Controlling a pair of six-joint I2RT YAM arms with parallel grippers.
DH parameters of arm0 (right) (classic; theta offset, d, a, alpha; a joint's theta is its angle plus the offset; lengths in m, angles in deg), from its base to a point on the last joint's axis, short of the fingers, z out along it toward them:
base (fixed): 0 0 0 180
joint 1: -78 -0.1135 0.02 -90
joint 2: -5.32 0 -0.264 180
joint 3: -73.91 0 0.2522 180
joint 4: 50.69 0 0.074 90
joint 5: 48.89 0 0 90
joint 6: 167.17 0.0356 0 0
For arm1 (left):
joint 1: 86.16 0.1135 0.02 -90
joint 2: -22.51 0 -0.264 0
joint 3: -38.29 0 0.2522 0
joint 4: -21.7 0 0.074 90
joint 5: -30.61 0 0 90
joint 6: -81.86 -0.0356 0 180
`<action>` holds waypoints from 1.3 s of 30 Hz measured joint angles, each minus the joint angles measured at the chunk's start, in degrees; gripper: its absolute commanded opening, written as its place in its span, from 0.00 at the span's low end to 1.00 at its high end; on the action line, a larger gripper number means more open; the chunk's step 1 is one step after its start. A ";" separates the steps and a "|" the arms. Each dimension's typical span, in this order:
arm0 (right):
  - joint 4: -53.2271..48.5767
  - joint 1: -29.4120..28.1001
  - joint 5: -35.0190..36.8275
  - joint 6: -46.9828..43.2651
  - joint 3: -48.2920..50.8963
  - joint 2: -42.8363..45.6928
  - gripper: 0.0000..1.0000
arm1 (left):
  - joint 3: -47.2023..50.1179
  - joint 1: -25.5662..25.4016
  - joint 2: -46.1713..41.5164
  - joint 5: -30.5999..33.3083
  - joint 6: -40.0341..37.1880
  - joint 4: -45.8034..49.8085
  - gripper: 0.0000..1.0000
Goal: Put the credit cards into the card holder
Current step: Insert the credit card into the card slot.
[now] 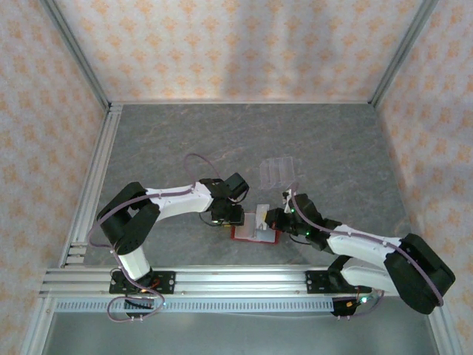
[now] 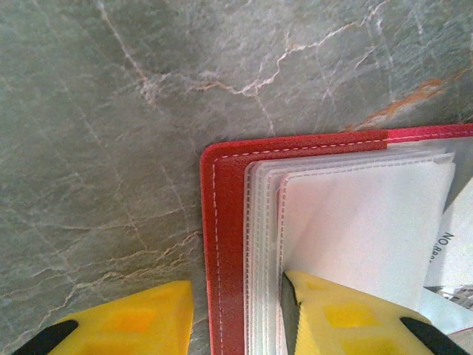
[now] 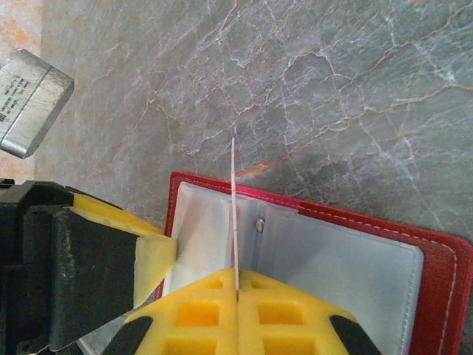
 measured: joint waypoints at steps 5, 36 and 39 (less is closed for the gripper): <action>-1.53 0.00 0.26 0.00 -0.04 2.45 0.00 | 0.00 0.00 0.00 0.00 0.00 -0.02 0.33; -1.01 0.00 -0.13 0.02 -0.87 0.37 0.00 | 0.00 -0.15 -0.11 0.20 0.15 0.20 0.24; -2.14 0.00 0.24 0.00 -0.87 3.13 0.00 | 0.00 -0.15 -0.11 0.22 0.13 0.28 0.24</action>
